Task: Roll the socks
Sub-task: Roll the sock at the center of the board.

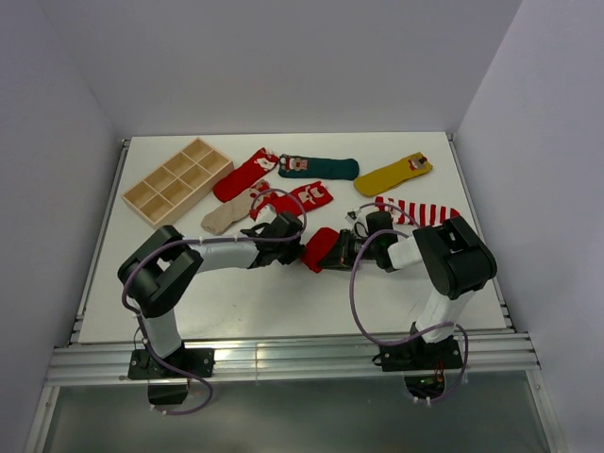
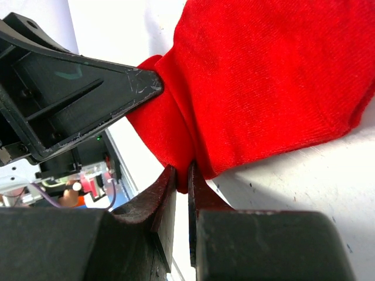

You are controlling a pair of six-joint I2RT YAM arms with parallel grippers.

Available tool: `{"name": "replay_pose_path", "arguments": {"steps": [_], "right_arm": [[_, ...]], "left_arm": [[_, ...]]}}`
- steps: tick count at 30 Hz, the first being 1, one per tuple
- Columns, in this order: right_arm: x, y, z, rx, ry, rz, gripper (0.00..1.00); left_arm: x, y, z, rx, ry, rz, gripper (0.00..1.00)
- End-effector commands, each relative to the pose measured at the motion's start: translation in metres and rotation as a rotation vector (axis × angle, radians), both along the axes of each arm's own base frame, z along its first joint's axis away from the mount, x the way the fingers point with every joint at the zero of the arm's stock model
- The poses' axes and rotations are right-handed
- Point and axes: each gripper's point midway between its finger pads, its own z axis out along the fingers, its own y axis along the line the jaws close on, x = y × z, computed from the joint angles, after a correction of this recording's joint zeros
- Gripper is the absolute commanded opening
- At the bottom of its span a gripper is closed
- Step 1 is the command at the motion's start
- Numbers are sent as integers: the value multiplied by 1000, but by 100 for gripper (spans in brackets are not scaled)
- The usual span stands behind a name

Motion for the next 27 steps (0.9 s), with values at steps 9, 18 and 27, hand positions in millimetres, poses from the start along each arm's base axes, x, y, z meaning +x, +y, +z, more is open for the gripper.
{"name": "replay_pose_path", "arguments": {"steps": [9,18,27], "right_arm": [[10,-32,5,-335,-209,-115,42],[13,-22,56,-594,-636,-124,54],[8,12,63,-660,-797,-59,56]], "left_arm": [[-18,20,-26,251,92,-122,0],[-11,24,-18,386,94,-260,0],[-4,30,-10,415,93,-297,0]]}}
